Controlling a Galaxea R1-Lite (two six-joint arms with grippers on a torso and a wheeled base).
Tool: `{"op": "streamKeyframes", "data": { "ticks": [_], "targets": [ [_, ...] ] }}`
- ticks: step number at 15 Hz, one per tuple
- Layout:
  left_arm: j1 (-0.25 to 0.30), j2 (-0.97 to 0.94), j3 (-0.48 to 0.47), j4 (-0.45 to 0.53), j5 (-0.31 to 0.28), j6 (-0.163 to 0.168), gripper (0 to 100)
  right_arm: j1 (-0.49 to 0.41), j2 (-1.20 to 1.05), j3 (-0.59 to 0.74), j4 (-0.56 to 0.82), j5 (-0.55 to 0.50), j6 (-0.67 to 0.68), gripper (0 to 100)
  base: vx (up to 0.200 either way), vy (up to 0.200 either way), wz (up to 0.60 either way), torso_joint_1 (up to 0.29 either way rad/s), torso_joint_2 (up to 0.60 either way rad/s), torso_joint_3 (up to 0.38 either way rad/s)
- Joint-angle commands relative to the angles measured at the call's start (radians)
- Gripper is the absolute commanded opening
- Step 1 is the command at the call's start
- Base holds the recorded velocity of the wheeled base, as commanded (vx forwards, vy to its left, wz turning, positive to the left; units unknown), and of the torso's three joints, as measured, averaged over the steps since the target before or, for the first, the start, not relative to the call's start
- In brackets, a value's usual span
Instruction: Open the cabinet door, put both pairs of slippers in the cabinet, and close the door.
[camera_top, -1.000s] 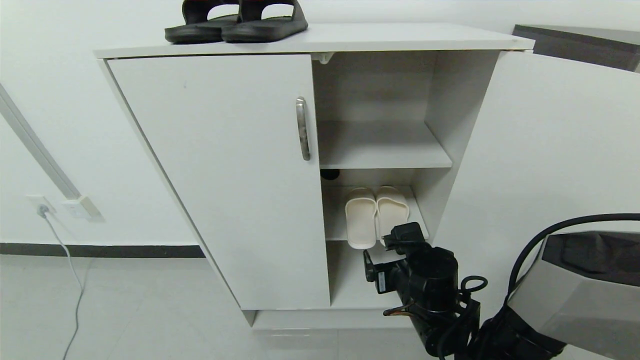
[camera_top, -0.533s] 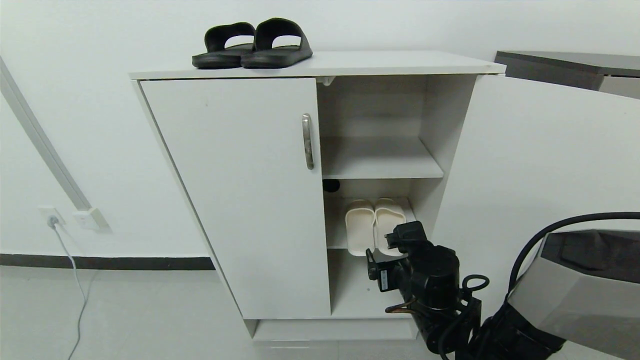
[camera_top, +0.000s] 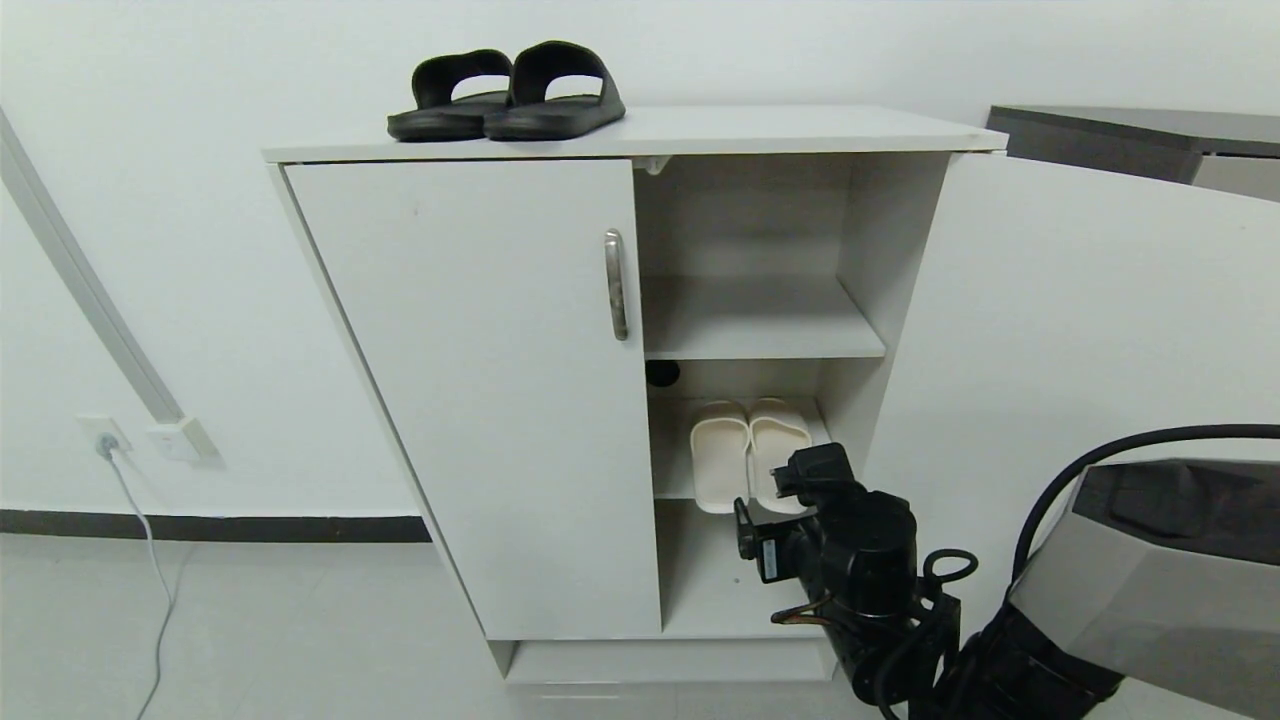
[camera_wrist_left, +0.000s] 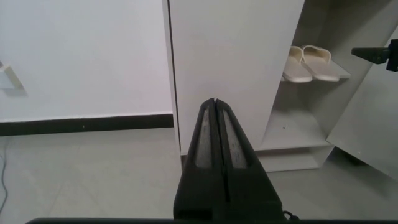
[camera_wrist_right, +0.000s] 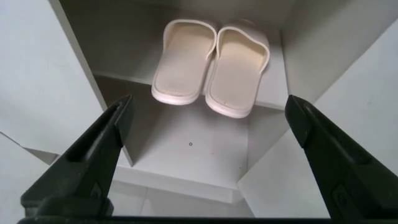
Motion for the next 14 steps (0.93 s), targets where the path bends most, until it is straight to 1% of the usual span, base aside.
{"op": "streamKeyframes", "data": {
  "ticks": [1, 6, 8, 14],
  "targets": [
    [0.0, 0.002, 0.0, 0.0, 0.001, 0.0, 0, 0.0, 0.003, 0.0, 0.0, 0.0, 0.0, 100, 0.0, 0.2, 0.0, 0.007, 0.0, 0.002],
    [0.0, 0.002, 0.0, 0.0, 0.001, -0.002, 0, -0.004, 0.009, -0.001, -0.002, 0.0, 0.001, 100, 0.0, 0.2, 0.0, 0.003, 0.0, 0.005],
    [0.0, 0.002, 0.0, 0.0, 0.001, -0.002, 0, -0.004, 0.008, 0.0, -0.029, 0.0, 0.0, 100, 0.0, 0.2, 0.0, 0.002, 0.0, -0.002],
    [0.0, 0.002, 0.0, 0.0, 0.001, -0.002, 0, 0.005, -0.001, 0.005, -0.04, -0.001, -0.003, 100, 0.0, 0.2, 0.0, 0.004, 0.0, 0.005]
  ]
}}
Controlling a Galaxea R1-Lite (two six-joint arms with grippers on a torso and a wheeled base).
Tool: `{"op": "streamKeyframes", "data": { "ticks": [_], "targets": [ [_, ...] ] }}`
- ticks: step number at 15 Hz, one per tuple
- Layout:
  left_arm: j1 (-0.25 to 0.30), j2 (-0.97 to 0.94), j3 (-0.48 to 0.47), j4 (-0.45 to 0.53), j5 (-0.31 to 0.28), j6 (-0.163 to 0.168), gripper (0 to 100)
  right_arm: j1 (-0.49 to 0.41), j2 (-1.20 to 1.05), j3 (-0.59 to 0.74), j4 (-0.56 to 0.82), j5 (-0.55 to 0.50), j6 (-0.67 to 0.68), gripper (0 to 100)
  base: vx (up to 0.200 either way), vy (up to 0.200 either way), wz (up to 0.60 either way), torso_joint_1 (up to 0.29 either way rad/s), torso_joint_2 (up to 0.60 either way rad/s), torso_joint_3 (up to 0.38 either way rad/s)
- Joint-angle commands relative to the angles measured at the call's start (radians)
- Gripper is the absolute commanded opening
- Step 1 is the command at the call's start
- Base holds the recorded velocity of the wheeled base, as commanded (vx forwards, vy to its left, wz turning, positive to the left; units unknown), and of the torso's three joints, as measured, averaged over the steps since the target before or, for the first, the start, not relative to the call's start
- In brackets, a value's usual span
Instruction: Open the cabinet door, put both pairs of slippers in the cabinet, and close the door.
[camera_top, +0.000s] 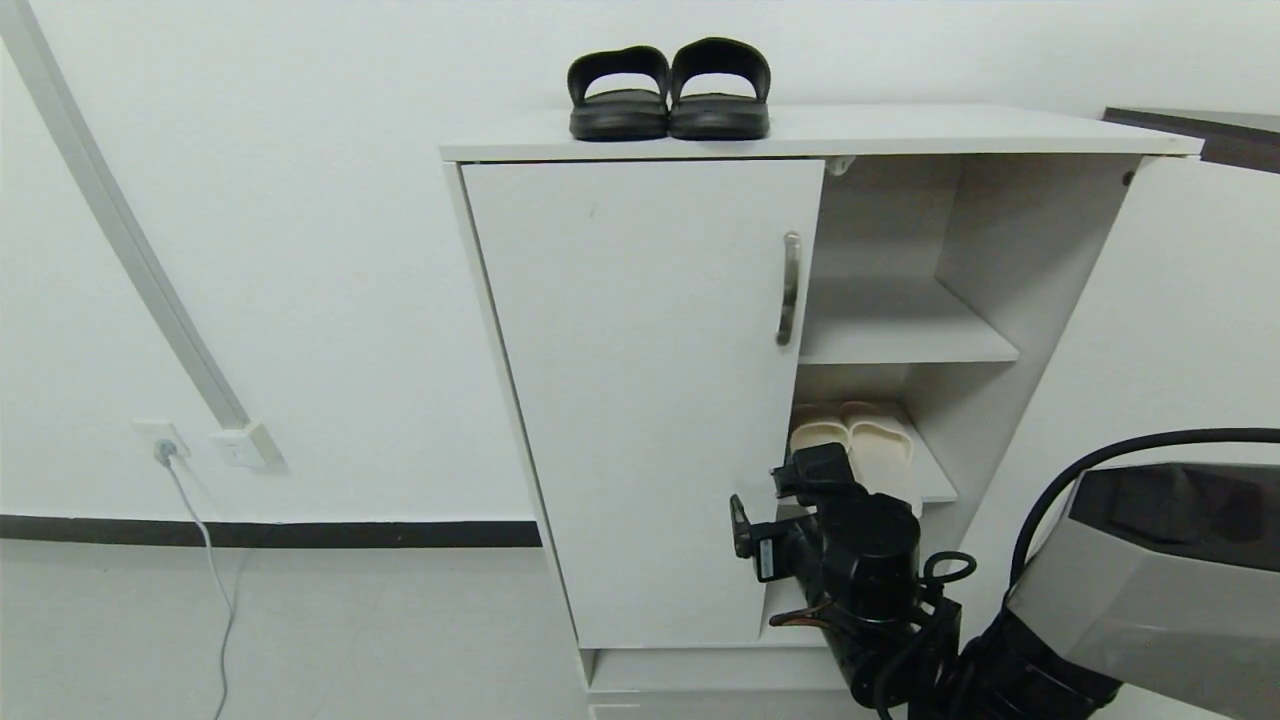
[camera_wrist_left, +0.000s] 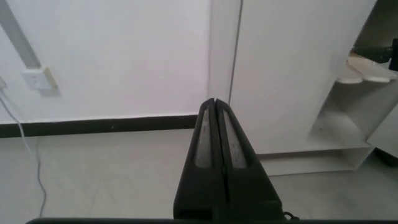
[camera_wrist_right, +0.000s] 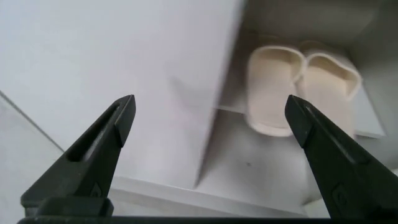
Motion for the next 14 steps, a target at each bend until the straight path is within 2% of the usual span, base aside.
{"op": "streamKeyframes", "data": {
  "ticks": [1, 3, 7, 11, 14],
  "targets": [
    [0.0, 0.002, 0.0, 0.0, 0.0, 0.0, 0, 0.001, -0.003, 0.001, -0.001, -0.001, 0.0, 100, 0.0, 0.2, 0.0, -0.002, 0.0, 0.007],
    [0.0, 0.002, 0.0, 0.0, 0.0, 0.0, 0, 0.001, -0.003, 0.003, -0.004, -0.001, -0.002, 100, 0.0, 0.2, 0.0, -0.002, 0.0, 0.005],
    [0.0, 0.002, 0.0, 0.0, 0.0, 0.0, 0, -0.007, -0.003, 0.006, -0.011, 0.002, -0.003, 100, 0.0, 0.0, 0.0, 0.0, 0.0, 0.0],
    [0.0, 0.002, 0.0, 0.0, 0.0, 0.0, 0, -0.013, -0.003, 0.024, -0.085, 0.022, -0.04, 100, 0.0, 0.0, 0.0, 0.0, 0.0, 0.0],
    [0.0, 0.002, 0.0, 0.0, 0.0, 0.0, 0, 0.045, -0.101, 0.06, -0.091, 0.043, -0.081, 100, 0.0, 0.0, 0.0, 0.0, 0.0, 0.0]
  ]
}}
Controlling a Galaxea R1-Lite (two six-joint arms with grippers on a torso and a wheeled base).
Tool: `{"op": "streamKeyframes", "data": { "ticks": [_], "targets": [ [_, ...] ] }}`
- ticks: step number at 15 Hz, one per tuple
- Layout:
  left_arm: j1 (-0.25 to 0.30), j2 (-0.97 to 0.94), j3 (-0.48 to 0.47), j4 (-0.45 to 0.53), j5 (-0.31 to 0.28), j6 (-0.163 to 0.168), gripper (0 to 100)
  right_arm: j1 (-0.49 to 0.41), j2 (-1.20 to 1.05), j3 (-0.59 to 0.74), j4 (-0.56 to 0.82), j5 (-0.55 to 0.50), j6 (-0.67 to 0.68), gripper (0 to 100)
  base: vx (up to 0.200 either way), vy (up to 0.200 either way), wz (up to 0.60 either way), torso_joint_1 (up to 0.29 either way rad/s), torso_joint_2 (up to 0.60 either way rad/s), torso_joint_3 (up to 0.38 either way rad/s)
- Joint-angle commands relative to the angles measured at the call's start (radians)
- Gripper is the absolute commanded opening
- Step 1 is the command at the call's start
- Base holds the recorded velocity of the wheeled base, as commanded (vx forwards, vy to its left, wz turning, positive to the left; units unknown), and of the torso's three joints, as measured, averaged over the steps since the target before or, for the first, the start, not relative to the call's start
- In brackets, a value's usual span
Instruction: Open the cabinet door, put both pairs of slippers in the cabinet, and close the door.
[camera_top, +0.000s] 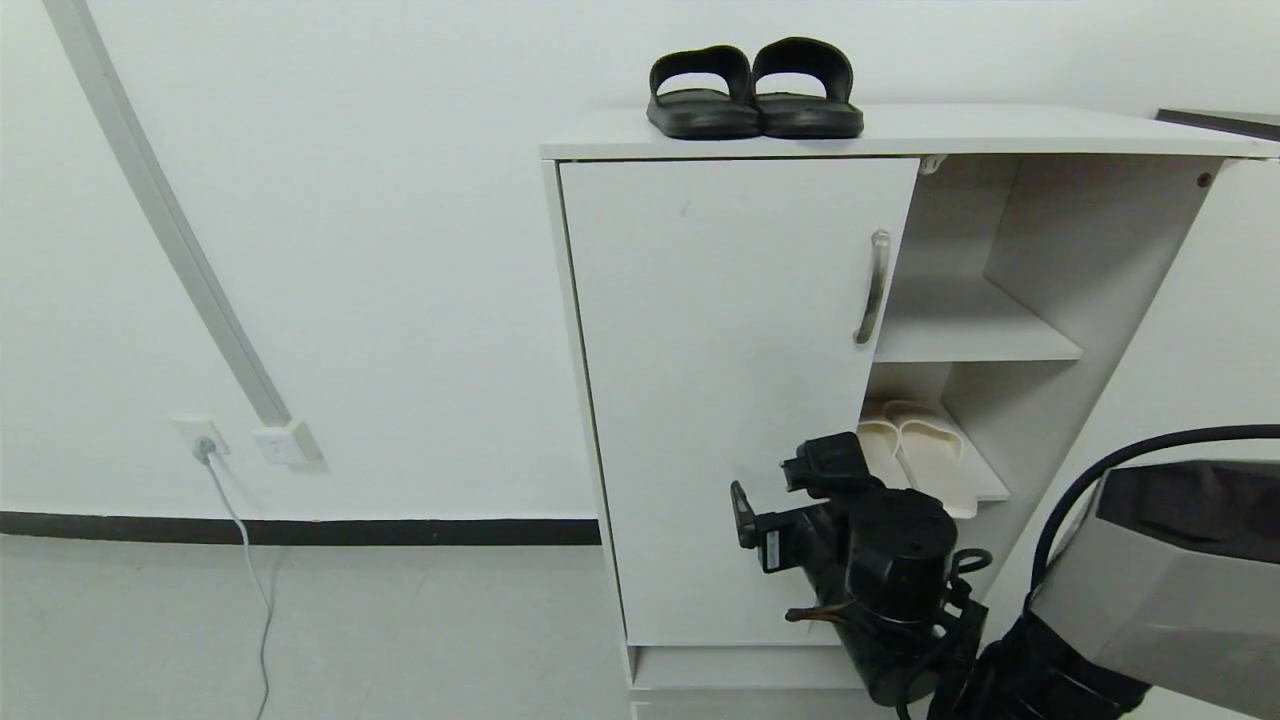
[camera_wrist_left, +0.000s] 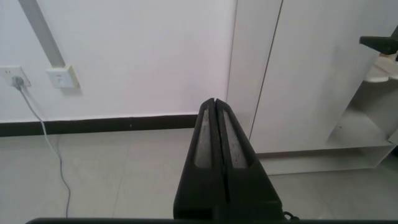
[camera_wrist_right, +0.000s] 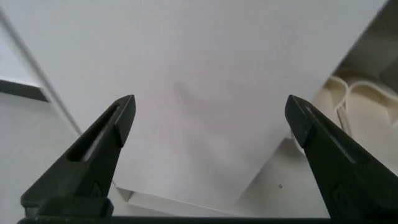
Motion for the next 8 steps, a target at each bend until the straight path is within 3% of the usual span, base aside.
{"op": "streamKeyframes", "data": {
  "ticks": [1, 3, 8],
  "targets": [
    [0.0, 0.002, 0.0, 0.0, 0.0, 0.0, 0, 0.055, -0.115, 0.019, 0.045, 0.001, -0.018, 100, 0.0, 0.0, 0.0, 0.0, 0.0, 0.0],
    [0.0, 0.002, 0.0, 0.0, 0.0, 0.0, 0, 0.099, -0.199, 0.03, 0.108, 0.001, -0.012, 100, 0.0, 0.0, 0.0, 0.0, 0.0, 0.0],
    [0.0, 0.002, 0.0, 0.0, 0.0, 0.003, 0, 0.116, -0.237, 0.068, 0.105, 0.006, -0.019, 100, 0.0, 0.0, 0.0, 0.0, 0.0, 0.0]
  ]
}}
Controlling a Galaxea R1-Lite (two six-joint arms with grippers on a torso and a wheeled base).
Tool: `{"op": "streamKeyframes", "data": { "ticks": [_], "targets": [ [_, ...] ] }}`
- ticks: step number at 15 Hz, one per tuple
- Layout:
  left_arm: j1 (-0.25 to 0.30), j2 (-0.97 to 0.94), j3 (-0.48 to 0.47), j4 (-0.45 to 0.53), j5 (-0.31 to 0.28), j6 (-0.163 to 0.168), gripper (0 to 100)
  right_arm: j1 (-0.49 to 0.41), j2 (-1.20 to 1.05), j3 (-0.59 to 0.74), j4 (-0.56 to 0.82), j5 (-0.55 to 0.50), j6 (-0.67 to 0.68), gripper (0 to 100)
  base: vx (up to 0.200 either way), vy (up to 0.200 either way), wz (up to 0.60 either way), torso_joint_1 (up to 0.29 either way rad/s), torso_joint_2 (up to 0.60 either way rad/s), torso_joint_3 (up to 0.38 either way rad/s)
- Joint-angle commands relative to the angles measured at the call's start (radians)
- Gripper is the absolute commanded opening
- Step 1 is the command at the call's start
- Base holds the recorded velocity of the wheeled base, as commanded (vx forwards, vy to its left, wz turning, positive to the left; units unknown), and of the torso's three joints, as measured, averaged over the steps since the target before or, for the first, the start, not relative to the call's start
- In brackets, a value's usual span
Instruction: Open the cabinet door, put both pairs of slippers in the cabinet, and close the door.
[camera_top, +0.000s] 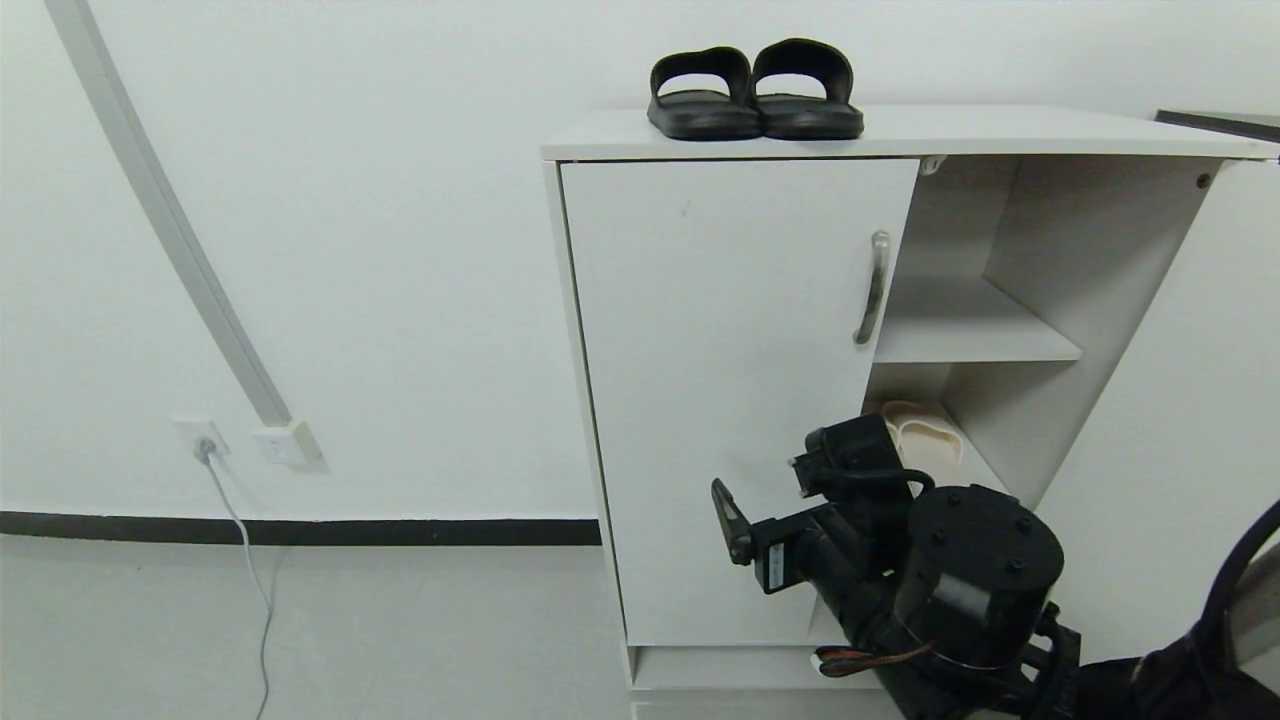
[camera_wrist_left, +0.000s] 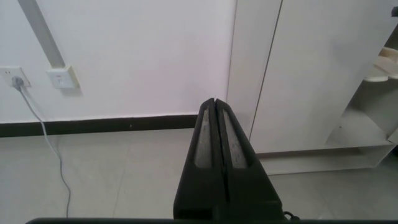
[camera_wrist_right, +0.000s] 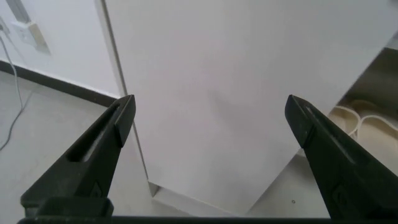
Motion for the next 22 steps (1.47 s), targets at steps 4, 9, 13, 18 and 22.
{"op": "streamKeyframes", "data": {
  "ticks": [4, 9, 13, 18, 22],
  "targets": [
    [0.0, 0.002, 0.0, 0.0, 0.0, 0.0, 0, 0.004, -0.019, 0.004, 0.0, 0.007, 0.0, 100, 0.0, 0.0, 0.0, 0.0, 0.0, 0.0],
    [0.0, 0.002, 0.0, 0.0, 0.0, 0.0, 0, 0.002, -0.019, 0.002, 0.0, 0.008, 0.0, 100, 0.0, 0.0, 0.0, 0.0, 0.0, 0.0],
    [0.0, 0.002, 0.0, 0.0, 0.0, -0.002, 0, 0.002, -0.019, 0.002, 0.0, 0.008, 0.001, 100, 0.0, 0.0, 0.0, 0.008, -0.21, -0.293],
    [0.0, 0.002, 0.0, 0.0, 0.0, -0.003, 0, 0.002, -0.017, 0.004, 0.0, 0.008, 0.001, 100, 0.0, 0.0, 0.0, 0.072, -0.51, -0.362],
    [0.0, 0.002, 0.0, 0.0, 0.0, -0.003, 0, 0.002, -0.017, 0.004, 0.0, 0.008, 0.001, 100, 0.0, 0.0, 0.0, 0.128, -0.46, -0.34]
  ]
}}
